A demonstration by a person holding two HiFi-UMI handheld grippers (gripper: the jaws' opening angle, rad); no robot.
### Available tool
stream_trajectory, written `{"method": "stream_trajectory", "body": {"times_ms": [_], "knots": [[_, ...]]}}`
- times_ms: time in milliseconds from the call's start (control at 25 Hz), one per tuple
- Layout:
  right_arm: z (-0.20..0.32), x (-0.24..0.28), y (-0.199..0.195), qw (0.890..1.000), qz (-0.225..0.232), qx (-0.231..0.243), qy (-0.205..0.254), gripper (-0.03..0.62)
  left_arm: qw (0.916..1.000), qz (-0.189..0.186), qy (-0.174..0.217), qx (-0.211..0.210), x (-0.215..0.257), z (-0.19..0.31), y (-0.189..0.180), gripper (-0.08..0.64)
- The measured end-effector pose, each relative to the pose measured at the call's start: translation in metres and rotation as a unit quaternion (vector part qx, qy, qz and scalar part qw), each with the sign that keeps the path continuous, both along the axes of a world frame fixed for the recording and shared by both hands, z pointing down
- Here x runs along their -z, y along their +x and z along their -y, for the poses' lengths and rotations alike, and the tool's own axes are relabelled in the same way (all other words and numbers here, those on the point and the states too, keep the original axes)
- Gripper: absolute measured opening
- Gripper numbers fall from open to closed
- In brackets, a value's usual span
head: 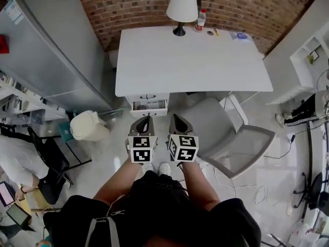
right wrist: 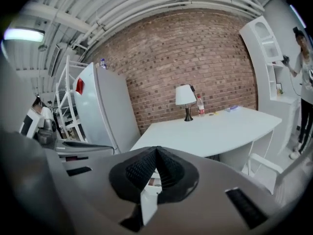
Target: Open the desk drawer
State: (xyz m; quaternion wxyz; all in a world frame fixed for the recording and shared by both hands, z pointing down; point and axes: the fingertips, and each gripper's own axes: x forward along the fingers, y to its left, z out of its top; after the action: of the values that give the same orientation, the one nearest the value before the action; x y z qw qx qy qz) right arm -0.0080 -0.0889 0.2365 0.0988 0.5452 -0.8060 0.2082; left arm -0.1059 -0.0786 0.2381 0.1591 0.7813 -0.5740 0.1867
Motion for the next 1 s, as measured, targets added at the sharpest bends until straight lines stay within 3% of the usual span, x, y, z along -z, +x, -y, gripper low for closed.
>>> {"method": "stream_trajectory", "body": {"times_ms": [160,360,1000], "knots": [[0.004,0.056,-0.006,0.999,0.003,0.014,0.049,-0.002,0.9992,-0.013,0.039,0.005,0.056,0.005,0.0,-0.003],[0.017,0.099,-0.016,0.996,0.013,0.028,0.083,-0.002,0.9974,-0.015,0.07,0.007,0.094,0.019,-0.005,-0.003],[-0.001,0.104,-0.038,0.994,-0.016,0.044,0.097,-0.002,0.9972,-0.024,0.068,-0.017,0.094,0.013,-0.01,-0.003]]}}
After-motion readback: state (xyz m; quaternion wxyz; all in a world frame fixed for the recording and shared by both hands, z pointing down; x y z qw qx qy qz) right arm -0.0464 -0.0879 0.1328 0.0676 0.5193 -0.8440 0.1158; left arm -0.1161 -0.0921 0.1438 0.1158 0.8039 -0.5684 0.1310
